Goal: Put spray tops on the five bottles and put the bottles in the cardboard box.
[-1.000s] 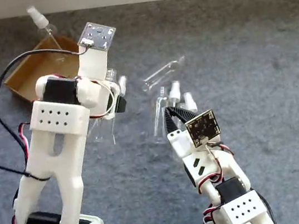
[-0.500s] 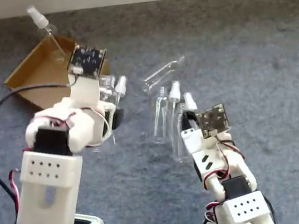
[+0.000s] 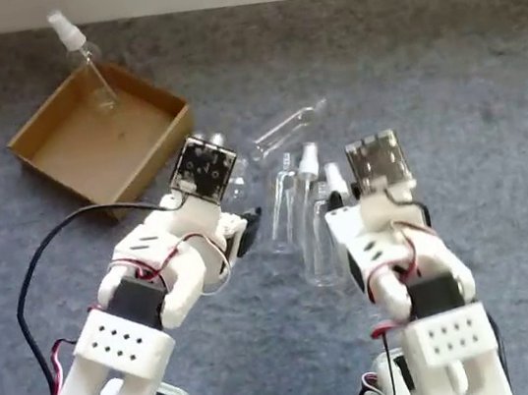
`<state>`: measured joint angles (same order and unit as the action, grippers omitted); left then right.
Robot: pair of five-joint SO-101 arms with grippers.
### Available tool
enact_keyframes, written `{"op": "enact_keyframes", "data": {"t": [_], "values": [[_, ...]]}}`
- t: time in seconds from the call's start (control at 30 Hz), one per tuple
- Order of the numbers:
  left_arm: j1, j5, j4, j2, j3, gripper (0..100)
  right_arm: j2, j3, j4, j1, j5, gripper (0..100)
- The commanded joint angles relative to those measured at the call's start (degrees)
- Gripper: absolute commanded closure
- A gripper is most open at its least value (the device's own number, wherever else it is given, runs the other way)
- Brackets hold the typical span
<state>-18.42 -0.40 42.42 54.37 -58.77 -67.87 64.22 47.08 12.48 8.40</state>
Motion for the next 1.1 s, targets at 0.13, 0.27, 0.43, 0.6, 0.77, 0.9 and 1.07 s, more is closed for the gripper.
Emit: {"op": "enact_keyframes", "data": {"t": [0.13,0.27,0.43,0.6,0.77,0.9,1.07], "values": [[-0.48,9.23,-1.93,9.45,-5.93,89,29.23,-20.09,0.57,-1.98,0.09,90.2],[-0.22,8.97,-2.02,12.97,-7.87,89,41.63,-27.82,0.66,-5.58,0.26,90.2],[-0.31,8.97,-3.96,15.69,-11.03,89,54.81,-36.79,3.12,-7.34,0.53,90.0],[-0.22,8.97,-11.52,17.36,-16.66,89,65.54,-49.89,11.03,-7.25,0.53,89.9],[-0.22,8.97,-12.75,18.77,-17.89,89,75.03,-61.58,16.4,-7.08,0.53,89.9],[-0.22,8.97,-12.75,19.03,-17.98,89,82.42,-68.97,19.74,-6.9,0.53,89.9],[-0.22,8.97,-12.75,19.03,-17.98,89,90.42,-76.0,23.96,-5.93,0.53,89.9]]}}
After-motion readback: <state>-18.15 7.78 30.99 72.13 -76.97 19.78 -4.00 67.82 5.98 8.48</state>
